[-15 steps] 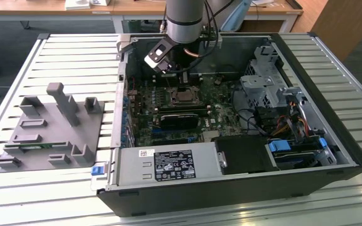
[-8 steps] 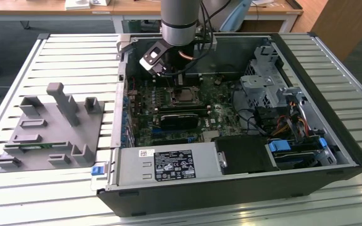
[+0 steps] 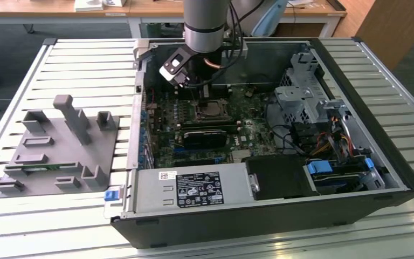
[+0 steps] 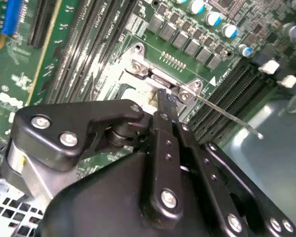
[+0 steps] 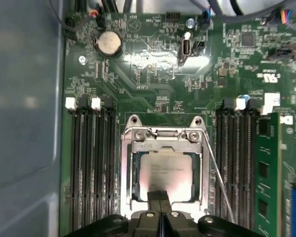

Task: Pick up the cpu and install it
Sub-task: 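Close the cpu cover, then install the first cpu locking lever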

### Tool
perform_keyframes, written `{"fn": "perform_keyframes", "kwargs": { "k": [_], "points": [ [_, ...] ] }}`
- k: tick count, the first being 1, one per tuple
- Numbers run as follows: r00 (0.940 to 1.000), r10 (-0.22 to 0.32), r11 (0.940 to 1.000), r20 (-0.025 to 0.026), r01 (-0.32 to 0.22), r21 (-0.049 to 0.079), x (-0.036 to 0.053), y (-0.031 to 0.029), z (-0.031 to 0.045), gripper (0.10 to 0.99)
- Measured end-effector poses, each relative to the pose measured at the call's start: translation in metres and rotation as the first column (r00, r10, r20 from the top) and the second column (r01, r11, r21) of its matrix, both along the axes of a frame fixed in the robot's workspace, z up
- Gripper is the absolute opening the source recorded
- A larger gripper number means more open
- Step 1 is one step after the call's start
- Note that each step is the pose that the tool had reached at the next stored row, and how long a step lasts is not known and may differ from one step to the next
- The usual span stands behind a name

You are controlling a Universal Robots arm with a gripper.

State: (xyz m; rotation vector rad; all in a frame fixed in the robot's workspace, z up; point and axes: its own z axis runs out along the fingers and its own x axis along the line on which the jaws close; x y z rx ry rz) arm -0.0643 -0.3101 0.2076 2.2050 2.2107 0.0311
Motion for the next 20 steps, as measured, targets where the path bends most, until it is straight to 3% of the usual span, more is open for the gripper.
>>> {"fn": "perform_keyframes", "kwargs": {
  "k": [2,20],
  "points": [
    [1.0000,0.000,1.0000,0.0000,0.000,0.000,0.0000,0.0002,0.0031,0.106],
    [1.0000,0.000,1.0000,-0.0003,0.000,0.000,0.0119,0.0002,0.0032,0.106]
  ]
}}
